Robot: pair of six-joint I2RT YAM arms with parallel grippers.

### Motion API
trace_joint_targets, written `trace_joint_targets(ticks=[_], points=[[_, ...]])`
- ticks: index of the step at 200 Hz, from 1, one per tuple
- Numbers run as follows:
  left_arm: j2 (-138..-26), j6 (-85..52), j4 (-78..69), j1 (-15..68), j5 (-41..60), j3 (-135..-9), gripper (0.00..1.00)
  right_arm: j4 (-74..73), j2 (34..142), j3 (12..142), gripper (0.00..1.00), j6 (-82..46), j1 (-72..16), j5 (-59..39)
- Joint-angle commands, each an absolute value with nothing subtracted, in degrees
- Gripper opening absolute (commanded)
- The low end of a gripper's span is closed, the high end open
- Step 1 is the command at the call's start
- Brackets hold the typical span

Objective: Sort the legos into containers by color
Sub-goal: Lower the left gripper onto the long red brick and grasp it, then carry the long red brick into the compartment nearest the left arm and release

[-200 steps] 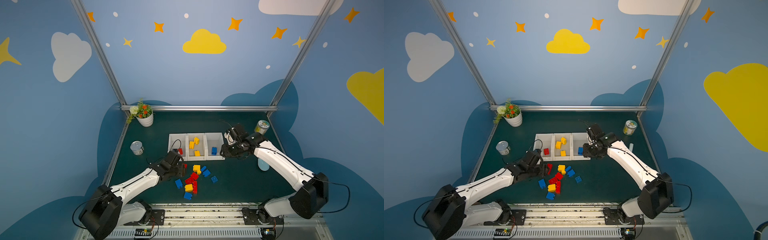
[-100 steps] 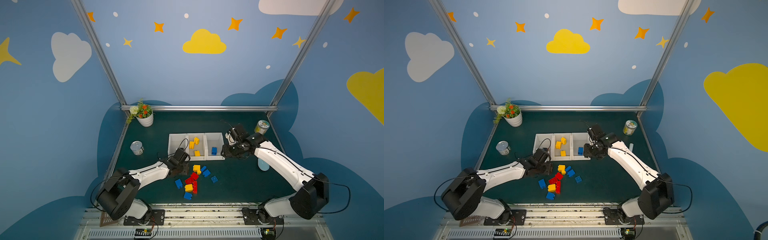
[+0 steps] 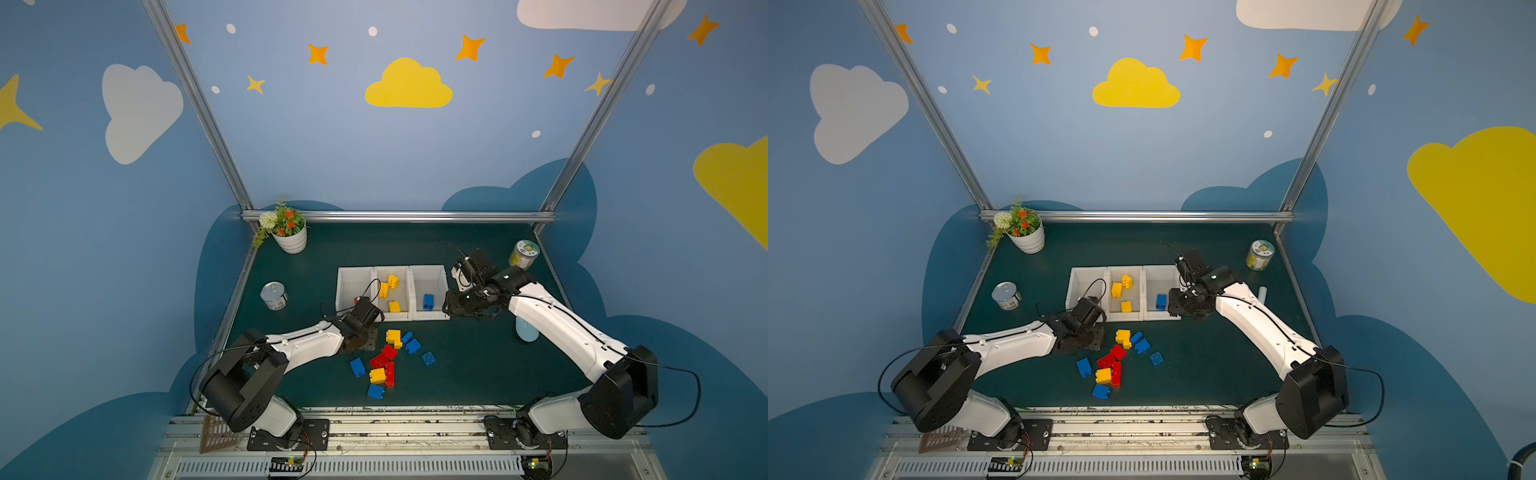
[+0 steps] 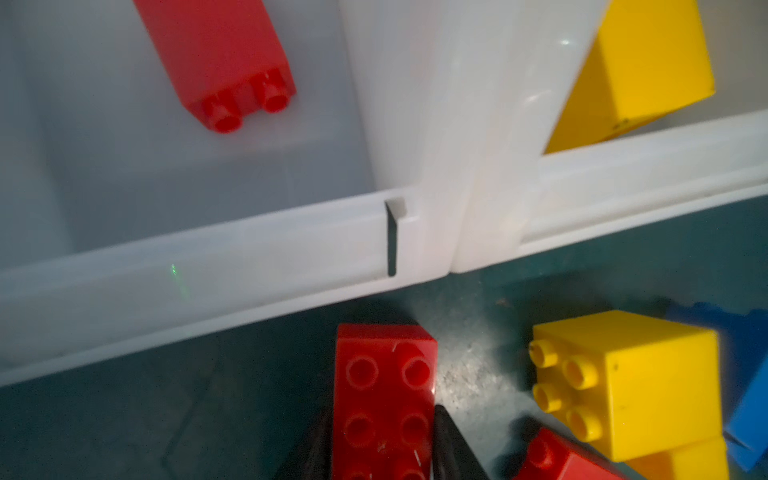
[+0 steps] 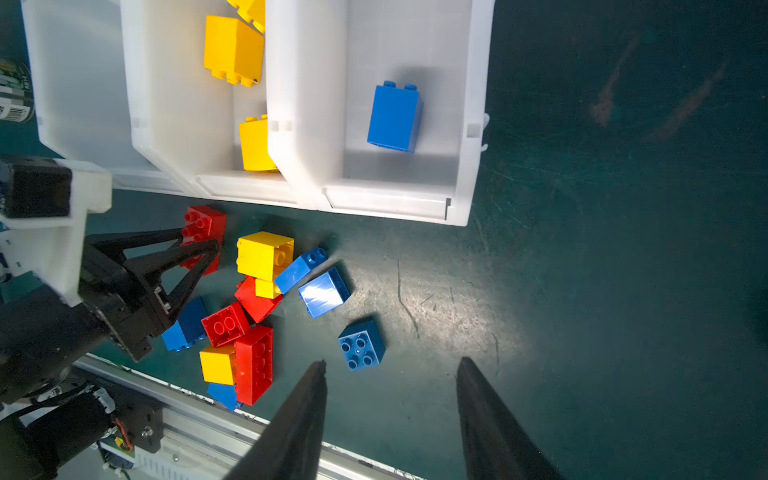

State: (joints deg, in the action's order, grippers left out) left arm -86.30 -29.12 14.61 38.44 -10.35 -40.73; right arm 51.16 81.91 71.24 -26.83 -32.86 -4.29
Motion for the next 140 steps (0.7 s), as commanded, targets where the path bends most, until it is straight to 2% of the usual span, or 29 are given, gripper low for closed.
trace_joint_targets(ticks=[1, 79, 140], points=[[-86.67, -28.6, 16.04, 38.67, -11.69, -41.74, 0.38, 51.12, 80.49, 70.57, 0.51, -27.27, -32.45, -3.78], [-86.52, -29.07, 17.36, 40.12, -11.41, -41.62, 0.31, 51.46, 79.5, 70.24, 0.5, -26.89, -32.06, -4.04], [-78.83, -31.78, 20.27, 42.28, -11.17, -39.17, 0.3, 51.63, 77.42, 68.5, 0.49, -26.91, -31.53, -3.63]])
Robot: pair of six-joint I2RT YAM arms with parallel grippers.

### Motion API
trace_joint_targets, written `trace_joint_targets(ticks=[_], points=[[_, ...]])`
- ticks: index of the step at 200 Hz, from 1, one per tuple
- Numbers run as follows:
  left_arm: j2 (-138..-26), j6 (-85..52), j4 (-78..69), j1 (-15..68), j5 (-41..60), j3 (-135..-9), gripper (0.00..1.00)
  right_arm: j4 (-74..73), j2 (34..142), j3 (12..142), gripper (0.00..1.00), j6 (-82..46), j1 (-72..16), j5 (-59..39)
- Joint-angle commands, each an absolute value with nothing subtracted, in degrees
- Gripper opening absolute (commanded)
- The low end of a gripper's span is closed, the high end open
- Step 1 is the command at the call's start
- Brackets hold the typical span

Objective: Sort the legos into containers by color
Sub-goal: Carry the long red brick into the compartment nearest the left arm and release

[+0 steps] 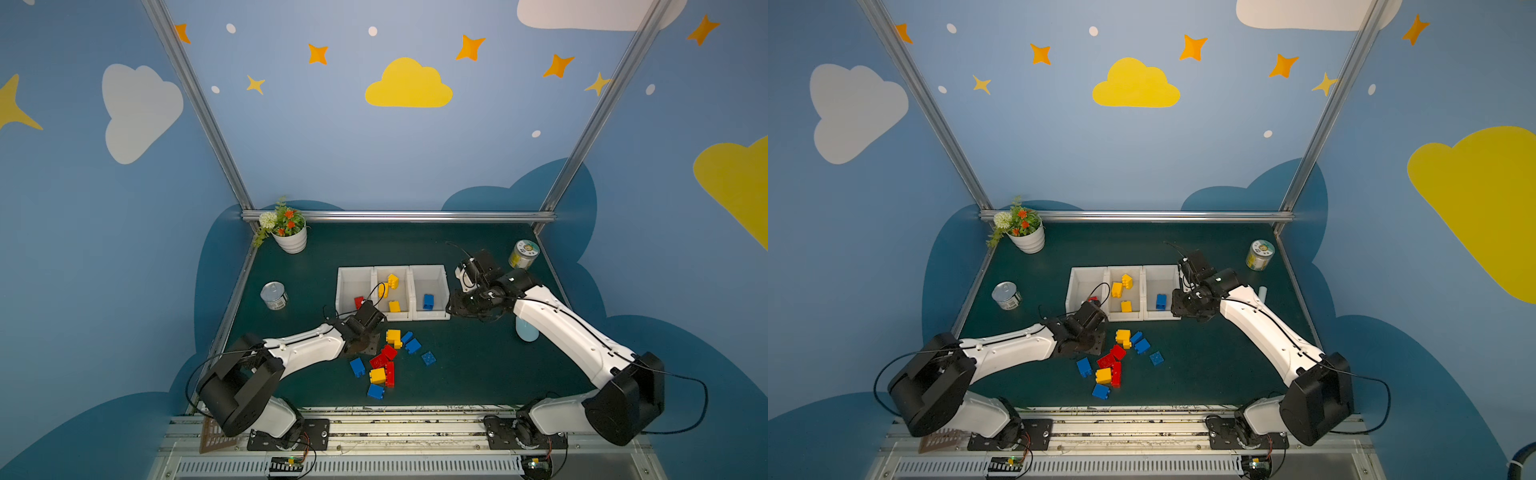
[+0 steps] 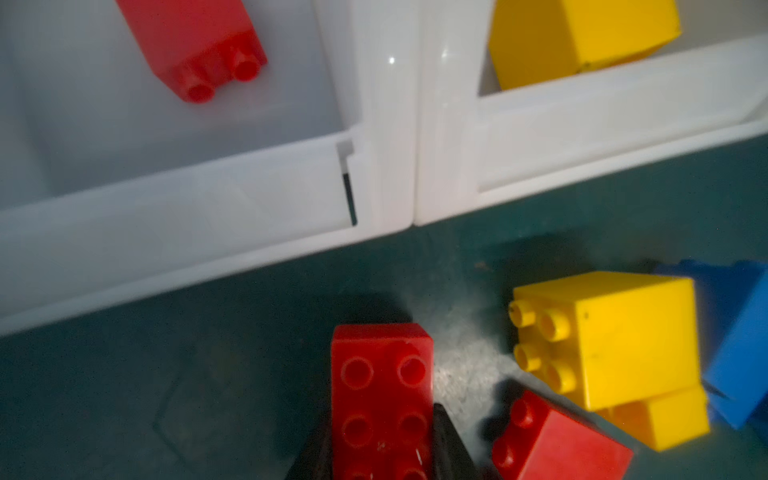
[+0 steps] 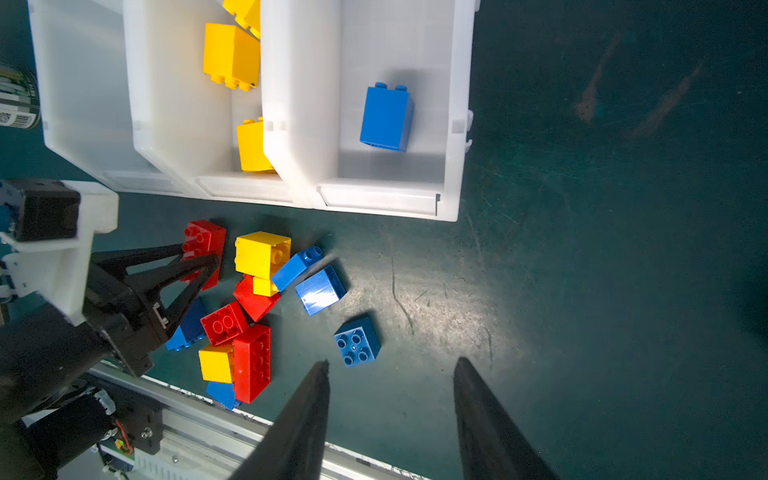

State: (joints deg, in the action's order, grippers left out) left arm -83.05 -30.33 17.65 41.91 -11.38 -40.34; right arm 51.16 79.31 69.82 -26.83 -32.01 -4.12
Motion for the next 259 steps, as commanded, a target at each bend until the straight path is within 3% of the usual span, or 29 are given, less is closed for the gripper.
trace_joint_targets(ticks=[1, 67, 97, 144, 210, 259], points=[[-78.62, -31.75, 20.37, 42.28, -11.17, -39.14, 0.3, 51.61, 77.38, 68.44, 0.49, -26.95, -31.5, -3.57], [-69.23, -30.57, 24.36, 42.04, -11.99, -39.48, 0.3, 50.91, 74.83, 65.29, 0.49, -27.41, -29.87, -3.86], [-68.61, -26.81, 23.22, 38.24, -12.57, -42.14, 0.3, 51.06, 74.66, 65.48, 0.48, -27.19, -29.61, -4.13], [-75.89, -24.07, 18.41, 28.21, -6.71, -47.01, 0.3, 51.69, 73.92, 65.46, 0.48, -27.31, -29.34, -3.78], [-91.5, -19.03, 20.2, 22.82, -2.66, -60.22, 0.31, 52.91, 72.1, 65.21, 0.48, -27.51, -28.94, -3.03], [-93.36, -19.06, 20.98, 22.07, -2.03, -62.56, 0.47, 53.09, 71.01, 64.61, 0.49, -27.33, -28.71, -2.9]])
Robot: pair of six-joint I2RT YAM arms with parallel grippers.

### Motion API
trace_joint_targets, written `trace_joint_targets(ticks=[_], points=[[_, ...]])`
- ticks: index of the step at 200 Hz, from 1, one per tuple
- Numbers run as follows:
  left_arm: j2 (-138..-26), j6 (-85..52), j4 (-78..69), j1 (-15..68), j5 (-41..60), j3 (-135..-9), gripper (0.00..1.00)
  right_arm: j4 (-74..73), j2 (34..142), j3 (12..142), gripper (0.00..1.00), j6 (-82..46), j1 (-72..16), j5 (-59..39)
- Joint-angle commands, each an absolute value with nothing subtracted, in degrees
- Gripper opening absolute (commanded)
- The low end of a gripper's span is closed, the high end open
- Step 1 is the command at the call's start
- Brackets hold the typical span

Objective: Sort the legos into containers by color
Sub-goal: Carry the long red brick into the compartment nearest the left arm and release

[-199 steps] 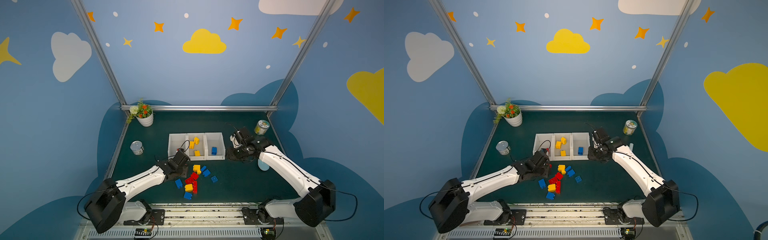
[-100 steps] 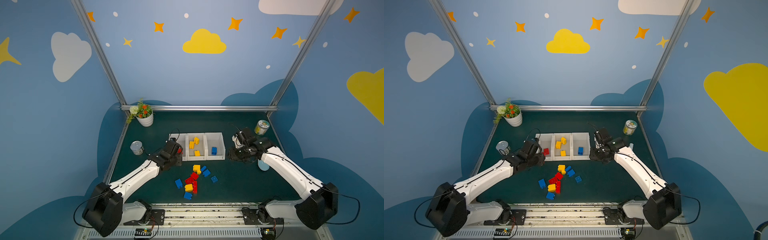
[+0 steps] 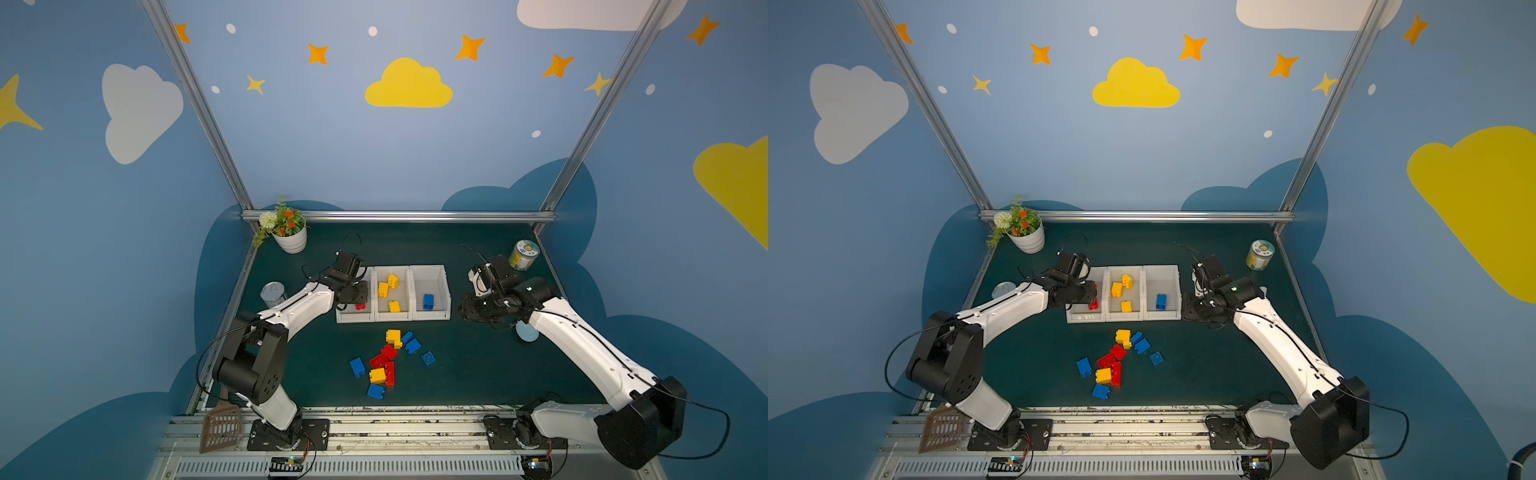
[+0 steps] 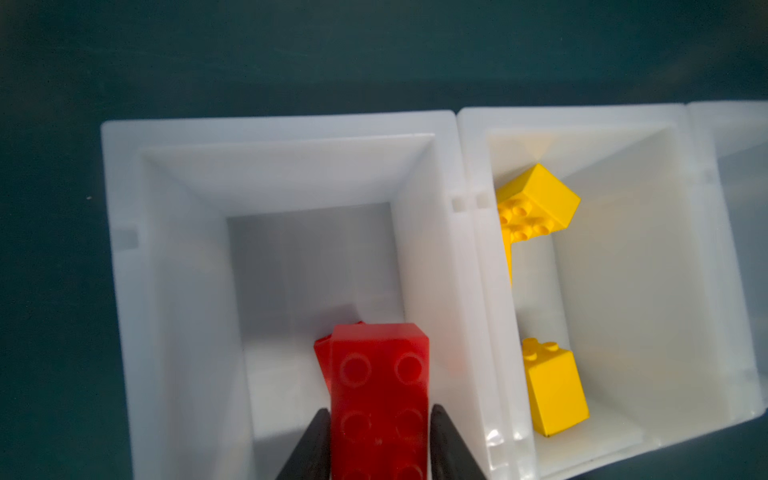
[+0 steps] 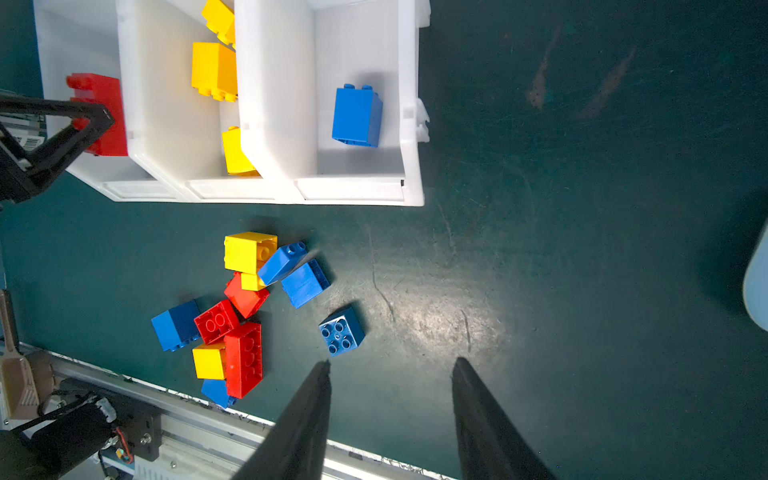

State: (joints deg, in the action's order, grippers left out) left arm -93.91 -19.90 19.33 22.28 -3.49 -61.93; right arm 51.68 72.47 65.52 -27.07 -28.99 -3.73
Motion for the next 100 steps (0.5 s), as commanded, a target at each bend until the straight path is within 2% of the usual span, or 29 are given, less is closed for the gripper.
trace_joint_targets(ticks=[1, 38, 100], points=[[-93.3, -19.11, 20.95, 22.02, -2.03, -62.48, 0.48, 53.09, 71.01, 64.61, 0.49, -27.29, -28.72, -2.9], [-89.53, -20.38, 20.38, 22.02, -2.61, -58.97, 0.55, 52.25, 70.83, 64.09, 0.49, -27.19, -28.63, -3.22], [-77.89, -24.23, 21.04, 22.04, -3.6, -50.69, 0.58, 51.16, 72.54, 63.98, 0.49, -28.17, -28.67, -5.47]])
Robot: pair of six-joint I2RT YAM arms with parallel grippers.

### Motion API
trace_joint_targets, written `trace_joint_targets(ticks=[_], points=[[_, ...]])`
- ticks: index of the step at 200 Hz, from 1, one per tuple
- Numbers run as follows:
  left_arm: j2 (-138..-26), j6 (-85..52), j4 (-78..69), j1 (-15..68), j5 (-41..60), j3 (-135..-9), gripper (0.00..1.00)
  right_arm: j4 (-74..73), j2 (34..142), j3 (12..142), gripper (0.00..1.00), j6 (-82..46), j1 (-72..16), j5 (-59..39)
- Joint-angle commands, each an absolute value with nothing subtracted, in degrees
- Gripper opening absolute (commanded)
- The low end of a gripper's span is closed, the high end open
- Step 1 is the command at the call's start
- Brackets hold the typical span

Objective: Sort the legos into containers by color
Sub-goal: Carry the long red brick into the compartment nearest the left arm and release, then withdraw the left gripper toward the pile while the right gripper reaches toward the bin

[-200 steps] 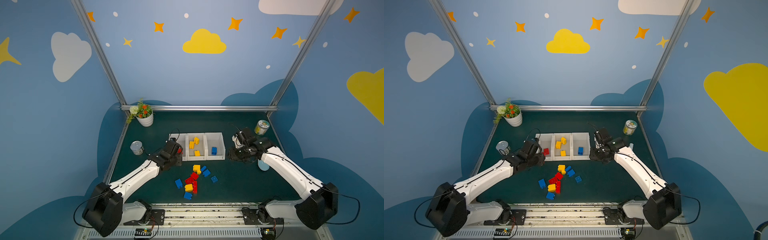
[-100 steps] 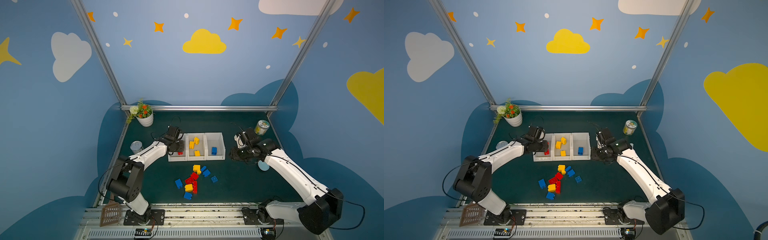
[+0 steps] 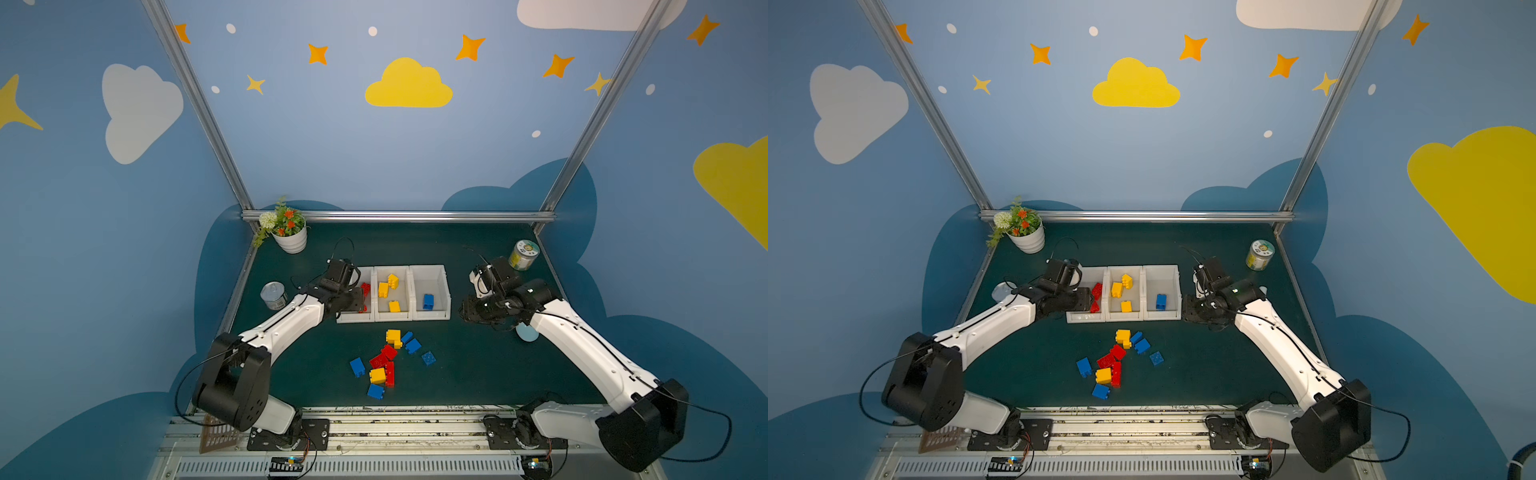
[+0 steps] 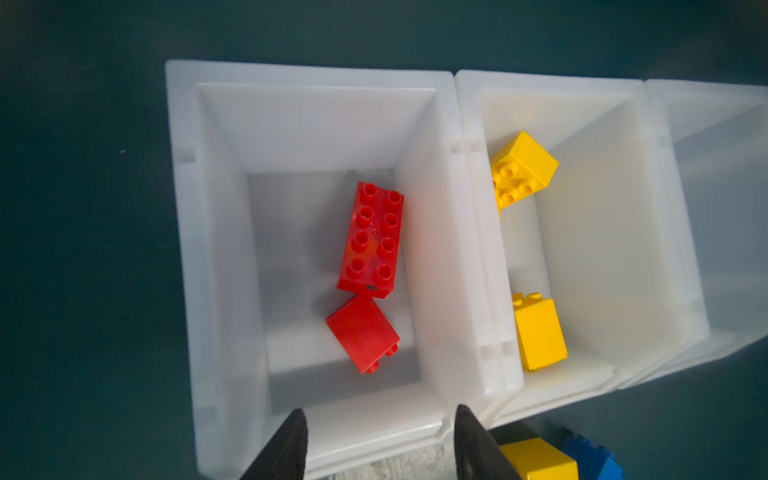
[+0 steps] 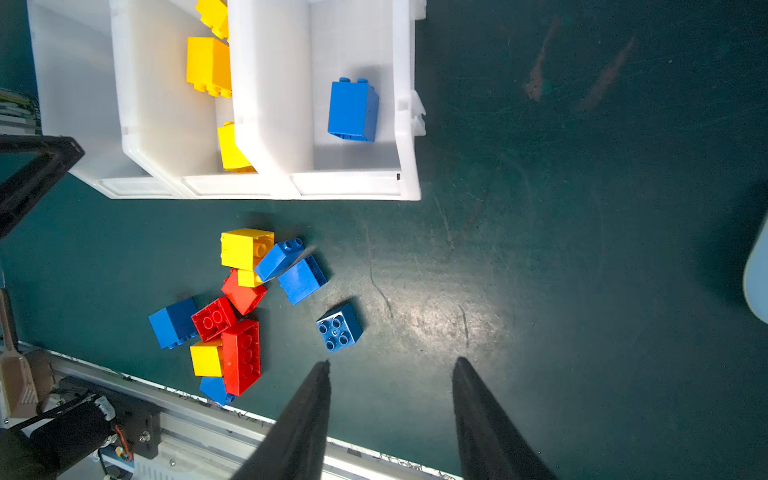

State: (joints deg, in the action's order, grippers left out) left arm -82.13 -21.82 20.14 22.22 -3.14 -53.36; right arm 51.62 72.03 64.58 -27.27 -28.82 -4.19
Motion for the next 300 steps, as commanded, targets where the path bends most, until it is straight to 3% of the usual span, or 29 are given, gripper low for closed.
trace_joint_targets(ticks=[1, 68, 180, 300], points=[[-77.71, -24.29, 21.02, 22.05, -3.6, -50.48, 0.57, 51.11, 72.57, 63.98, 0.49, -28.19, -28.66, -5.5], [-63.35, -30.42, 21.35, 22.07, -1.07, -39.41, 0.59, 47.85, 75.26, 63.11, 0.48, -28.48, -29.67, -9.17], [-42.86, -37.42, 27.75, 22.26, -1.4, -27.96, 0.59, 46.49, 91.23, 72.46, 0.48, -28.38, -43.69, -7.64], [-34.52, -39.64, 29.12, 22.31, -0.26, -23.67, 0.6, 48.28, 99.67, 79.63, 0.47, -28.84, -49.91, -5.64]])
